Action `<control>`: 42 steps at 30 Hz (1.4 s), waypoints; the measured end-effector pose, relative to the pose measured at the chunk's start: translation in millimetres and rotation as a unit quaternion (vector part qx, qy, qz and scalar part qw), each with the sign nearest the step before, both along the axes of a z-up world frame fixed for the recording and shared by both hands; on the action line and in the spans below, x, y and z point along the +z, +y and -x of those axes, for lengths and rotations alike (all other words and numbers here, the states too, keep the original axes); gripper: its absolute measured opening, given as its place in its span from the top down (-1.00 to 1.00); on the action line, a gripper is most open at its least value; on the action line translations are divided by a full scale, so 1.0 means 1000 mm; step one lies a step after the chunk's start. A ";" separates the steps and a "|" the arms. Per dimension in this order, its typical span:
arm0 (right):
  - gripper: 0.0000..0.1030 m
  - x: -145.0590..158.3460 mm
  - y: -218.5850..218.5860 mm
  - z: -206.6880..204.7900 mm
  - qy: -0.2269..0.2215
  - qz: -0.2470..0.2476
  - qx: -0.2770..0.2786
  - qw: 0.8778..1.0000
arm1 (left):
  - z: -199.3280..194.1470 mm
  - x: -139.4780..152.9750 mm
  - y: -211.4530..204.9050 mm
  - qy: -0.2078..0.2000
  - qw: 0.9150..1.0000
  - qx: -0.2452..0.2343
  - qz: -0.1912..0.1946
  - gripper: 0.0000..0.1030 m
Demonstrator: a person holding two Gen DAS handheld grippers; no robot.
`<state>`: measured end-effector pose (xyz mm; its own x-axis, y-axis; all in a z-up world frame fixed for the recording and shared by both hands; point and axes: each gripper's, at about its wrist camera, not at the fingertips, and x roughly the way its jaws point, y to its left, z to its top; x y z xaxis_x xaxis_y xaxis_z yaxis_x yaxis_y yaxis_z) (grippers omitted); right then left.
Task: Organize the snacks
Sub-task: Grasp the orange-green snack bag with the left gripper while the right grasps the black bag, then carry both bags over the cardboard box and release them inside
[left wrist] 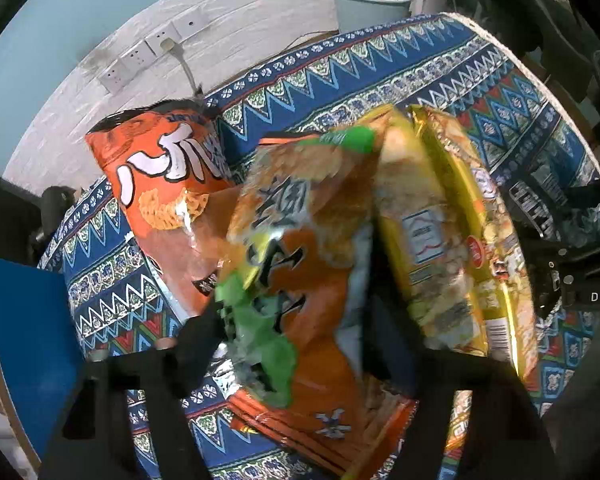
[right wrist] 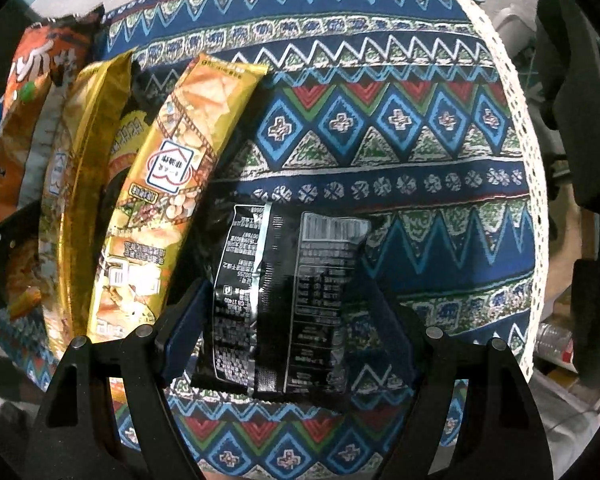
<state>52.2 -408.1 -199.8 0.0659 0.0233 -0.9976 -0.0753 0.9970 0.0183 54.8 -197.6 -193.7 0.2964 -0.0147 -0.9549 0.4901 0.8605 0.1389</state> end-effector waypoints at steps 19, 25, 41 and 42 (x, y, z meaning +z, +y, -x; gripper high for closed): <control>-0.02 0.014 0.017 0.007 -0.044 0.018 0.028 0.998 | 0.012 0.041 0.025 -0.013 0.997 0.010 0.078 0.33; -0.02 0.035 0.018 0.012 -0.069 0.022 0.036 0.997 | 0.015 0.061 0.039 -0.028 0.995 0.022 0.094 0.34; -0.02 0.106 0.042 -0.001 -0.134 -0.002 0.066 0.989 | 0.021 0.098 0.078 -0.066 0.991 0.058 0.103 0.34; -0.02 0.110 0.046 -0.001 -0.139 -0.005 0.069 0.988 | 0.021 0.100 0.081 -0.069 0.991 0.059 0.102 0.34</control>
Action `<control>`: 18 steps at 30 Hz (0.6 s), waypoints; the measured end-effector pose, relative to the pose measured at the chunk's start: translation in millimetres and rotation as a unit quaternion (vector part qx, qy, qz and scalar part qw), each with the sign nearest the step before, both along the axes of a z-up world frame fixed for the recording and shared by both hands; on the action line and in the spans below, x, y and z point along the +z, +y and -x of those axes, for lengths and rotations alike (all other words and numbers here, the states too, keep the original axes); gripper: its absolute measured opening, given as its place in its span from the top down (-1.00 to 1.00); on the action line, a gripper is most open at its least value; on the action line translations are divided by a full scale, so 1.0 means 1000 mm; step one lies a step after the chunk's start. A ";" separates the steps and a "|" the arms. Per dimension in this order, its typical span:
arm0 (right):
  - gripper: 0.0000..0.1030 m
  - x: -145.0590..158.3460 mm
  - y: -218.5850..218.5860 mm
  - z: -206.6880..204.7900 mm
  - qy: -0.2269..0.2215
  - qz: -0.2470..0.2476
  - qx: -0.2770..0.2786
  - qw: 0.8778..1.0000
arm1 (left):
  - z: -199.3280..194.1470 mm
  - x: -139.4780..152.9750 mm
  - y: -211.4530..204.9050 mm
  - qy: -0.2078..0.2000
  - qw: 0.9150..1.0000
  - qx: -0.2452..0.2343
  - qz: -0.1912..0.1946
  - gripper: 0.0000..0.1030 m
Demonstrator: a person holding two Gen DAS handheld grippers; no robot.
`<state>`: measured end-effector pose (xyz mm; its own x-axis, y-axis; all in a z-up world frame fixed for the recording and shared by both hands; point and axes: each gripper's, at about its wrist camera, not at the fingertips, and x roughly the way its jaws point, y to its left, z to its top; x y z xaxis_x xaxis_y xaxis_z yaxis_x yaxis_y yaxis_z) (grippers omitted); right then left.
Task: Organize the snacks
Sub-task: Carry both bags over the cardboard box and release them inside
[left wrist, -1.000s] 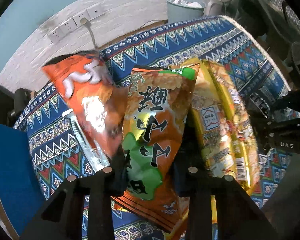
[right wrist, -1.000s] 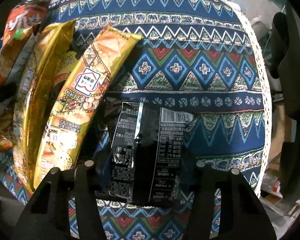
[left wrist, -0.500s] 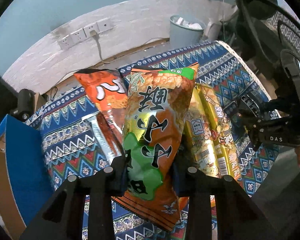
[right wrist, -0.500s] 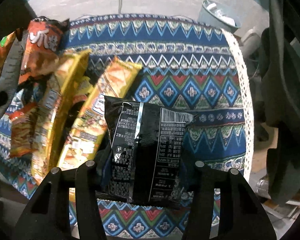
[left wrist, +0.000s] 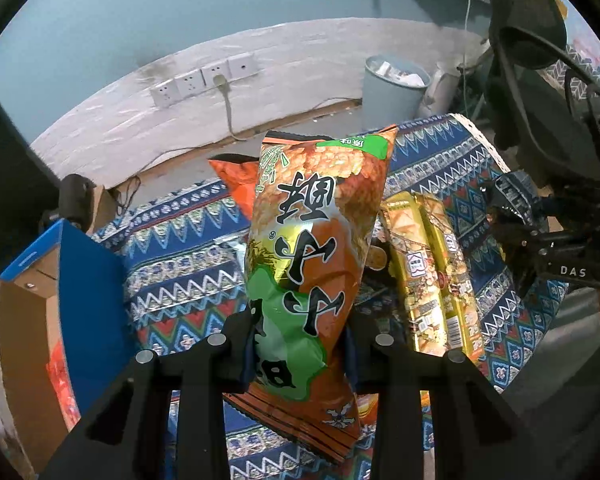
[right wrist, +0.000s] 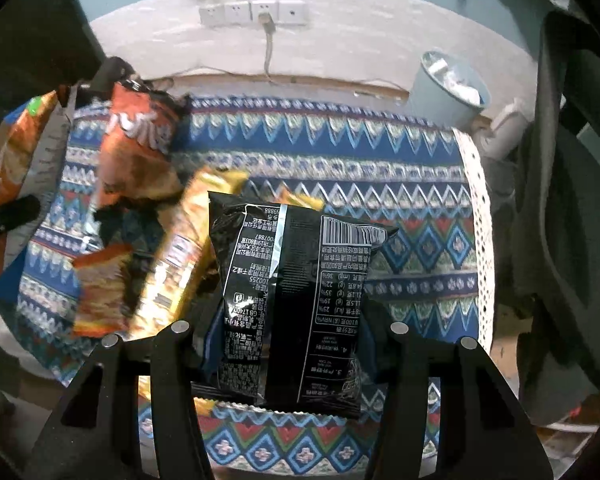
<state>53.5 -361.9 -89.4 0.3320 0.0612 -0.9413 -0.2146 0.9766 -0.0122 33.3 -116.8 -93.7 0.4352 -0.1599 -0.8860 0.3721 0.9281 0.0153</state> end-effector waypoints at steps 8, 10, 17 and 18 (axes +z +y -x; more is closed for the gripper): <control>-0.02 0.024 0.029 -0.004 -0.024 -0.014 0.026 0.999 | 0.007 0.013 0.021 -0.014 1.000 0.011 0.004 0.34; -0.02 0.028 0.037 -0.006 -0.027 -0.017 0.032 0.999 | 0.009 0.016 0.027 -0.015 1.000 0.014 0.006 0.34; -0.02 0.040 0.066 -0.008 -0.038 -0.030 0.055 0.997 | 0.015 0.026 0.052 -0.029 0.999 0.032 0.005 0.34; -0.02 0.042 0.071 -0.008 -0.040 -0.031 0.060 0.997 | 0.015 0.028 0.055 -0.031 0.999 0.034 0.004 0.34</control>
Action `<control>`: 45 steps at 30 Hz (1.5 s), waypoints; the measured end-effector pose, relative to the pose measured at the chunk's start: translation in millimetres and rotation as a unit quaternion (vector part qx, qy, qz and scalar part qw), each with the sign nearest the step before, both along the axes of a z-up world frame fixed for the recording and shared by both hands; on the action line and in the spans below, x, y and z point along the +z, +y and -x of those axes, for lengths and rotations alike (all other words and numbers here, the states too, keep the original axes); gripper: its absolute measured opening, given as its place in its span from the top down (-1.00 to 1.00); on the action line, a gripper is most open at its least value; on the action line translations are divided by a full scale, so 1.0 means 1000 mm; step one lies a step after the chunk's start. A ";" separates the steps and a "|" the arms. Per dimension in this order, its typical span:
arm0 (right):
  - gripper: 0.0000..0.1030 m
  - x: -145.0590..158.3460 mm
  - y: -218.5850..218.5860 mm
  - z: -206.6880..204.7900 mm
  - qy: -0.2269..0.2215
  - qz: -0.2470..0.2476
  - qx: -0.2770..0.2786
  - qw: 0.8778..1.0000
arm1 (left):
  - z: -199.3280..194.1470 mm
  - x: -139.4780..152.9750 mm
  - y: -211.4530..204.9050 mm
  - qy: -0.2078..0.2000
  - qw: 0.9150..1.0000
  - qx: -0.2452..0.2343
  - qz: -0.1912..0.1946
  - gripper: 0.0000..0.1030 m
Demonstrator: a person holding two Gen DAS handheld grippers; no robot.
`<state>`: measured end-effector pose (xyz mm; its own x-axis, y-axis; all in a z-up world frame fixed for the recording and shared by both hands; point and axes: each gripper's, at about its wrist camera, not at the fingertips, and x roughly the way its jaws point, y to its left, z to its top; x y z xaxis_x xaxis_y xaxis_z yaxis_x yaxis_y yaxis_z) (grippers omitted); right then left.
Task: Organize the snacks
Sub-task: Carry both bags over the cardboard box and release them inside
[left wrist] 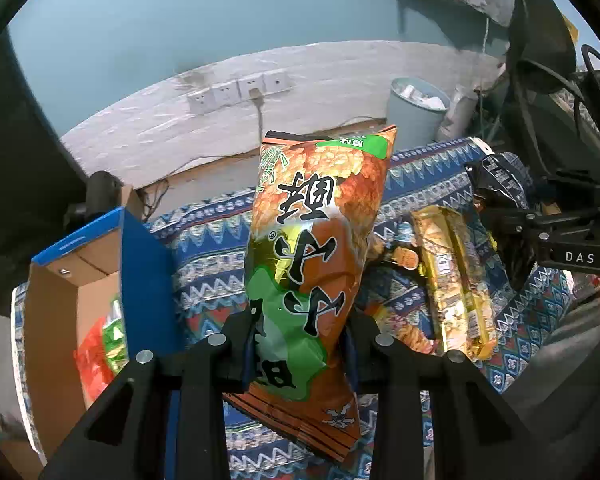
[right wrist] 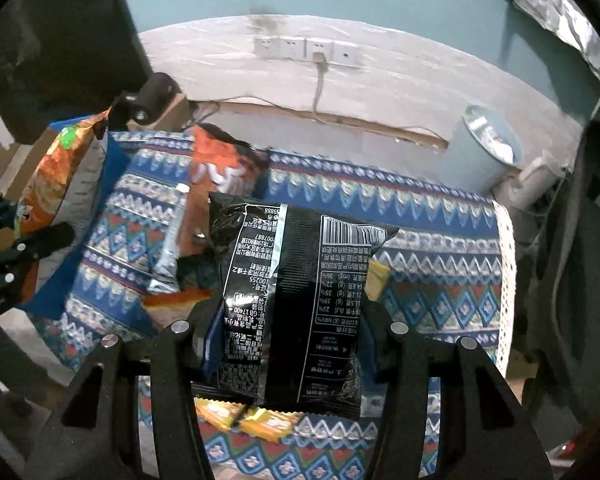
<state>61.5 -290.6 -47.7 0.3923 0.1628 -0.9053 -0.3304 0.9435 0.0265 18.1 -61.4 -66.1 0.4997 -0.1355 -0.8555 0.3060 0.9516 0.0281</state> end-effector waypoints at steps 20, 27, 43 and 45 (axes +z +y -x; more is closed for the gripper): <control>-0.02 0.017 0.102 -0.009 -0.009 -0.019 0.077 0.997 | 0.016 0.017 0.076 -0.026 0.998 0.054 0.008 0.34; -0.02 0.018 0.136 -0.012 -0.006 -0.021 0.106 0.994 | 0.020 0.015 0.105 -0.029 0.996 0.078 0.012 0.34; -0.02 0.018 0.224 -0.016 0.002 -0.034 0.168 0.985 | 0.026 0.010 0.184 -0.017 0.988 0.149 0.043 0.34; -0.02 0.016 0.238 -0.016 0.006 -0.036 0.180 0.983 | 0.026 0.009 0.194 -0.016 0.986 0.161 0.042 0.34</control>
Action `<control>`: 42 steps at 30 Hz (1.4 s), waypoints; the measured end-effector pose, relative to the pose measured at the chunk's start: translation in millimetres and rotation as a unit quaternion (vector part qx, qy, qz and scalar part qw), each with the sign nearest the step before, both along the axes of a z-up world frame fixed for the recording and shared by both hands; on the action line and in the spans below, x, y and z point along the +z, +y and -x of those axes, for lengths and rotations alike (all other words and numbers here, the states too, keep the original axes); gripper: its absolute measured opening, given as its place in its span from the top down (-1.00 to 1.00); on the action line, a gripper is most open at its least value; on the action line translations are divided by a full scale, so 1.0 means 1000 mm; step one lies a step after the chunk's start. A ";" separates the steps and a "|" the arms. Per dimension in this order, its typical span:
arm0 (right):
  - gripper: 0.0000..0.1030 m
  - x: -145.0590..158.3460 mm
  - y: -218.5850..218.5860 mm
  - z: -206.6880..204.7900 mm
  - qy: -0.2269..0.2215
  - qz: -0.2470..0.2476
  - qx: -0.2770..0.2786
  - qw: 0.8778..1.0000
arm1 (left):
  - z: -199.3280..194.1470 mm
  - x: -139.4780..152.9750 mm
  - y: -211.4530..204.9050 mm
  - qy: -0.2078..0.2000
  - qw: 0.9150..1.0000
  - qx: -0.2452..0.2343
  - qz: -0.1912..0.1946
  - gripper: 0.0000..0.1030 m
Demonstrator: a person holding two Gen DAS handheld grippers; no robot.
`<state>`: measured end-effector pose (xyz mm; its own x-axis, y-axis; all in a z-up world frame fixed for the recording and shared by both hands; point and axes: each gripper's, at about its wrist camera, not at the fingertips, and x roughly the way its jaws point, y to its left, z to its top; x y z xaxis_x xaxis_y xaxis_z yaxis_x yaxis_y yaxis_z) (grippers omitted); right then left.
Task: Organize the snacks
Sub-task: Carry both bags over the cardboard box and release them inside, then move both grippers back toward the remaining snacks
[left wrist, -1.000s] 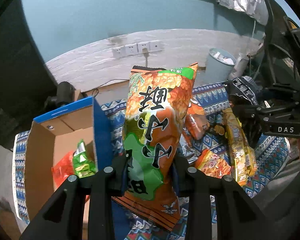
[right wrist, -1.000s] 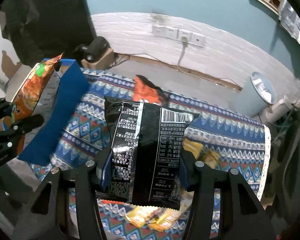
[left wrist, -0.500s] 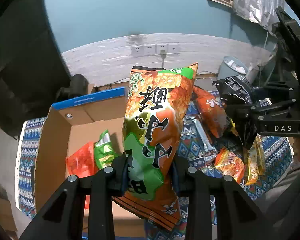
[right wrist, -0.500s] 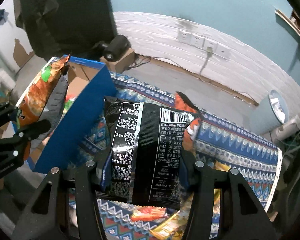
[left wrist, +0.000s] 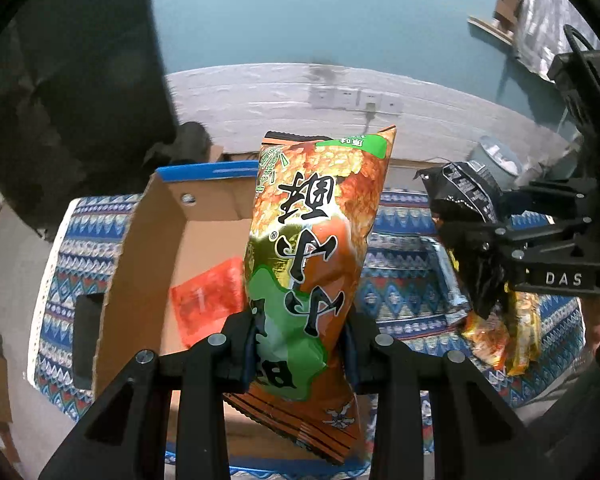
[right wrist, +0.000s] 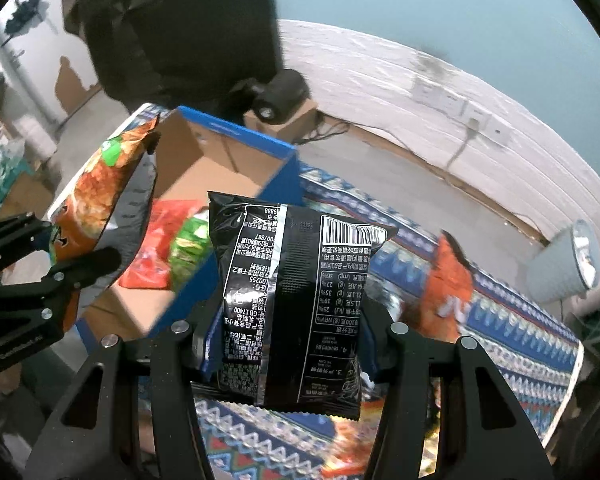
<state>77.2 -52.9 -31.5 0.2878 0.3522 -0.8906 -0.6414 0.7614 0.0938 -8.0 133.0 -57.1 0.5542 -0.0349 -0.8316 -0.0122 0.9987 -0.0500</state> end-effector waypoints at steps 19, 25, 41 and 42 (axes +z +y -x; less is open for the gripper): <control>-0.03 -0.026 0.107 0.006 0.032 0.004 0.077 0.996 | 0.008 -0.032 0.069 0.033 0.996 0.080 -0.021 0.34; -0.04 -0.032 0.121 0.006 0.047 0.003 0.082 0.995 | 0.008 -0.039 0.077 0.048 0.995 0.092 -0.014 0.33; -0.38 -0.016 0.102 0.001 0.028 -0.007 0.054 0.998 | 0.006 -0.028 0.074 0.037 0.995 0.098 0.001 -0.22; -0.38 -0.015 0.099 0.001 0.027 -0.007 0.051 0.998 | 0.006 -0.026 0.072 0.035 0.995 0.096 0.001 -0.27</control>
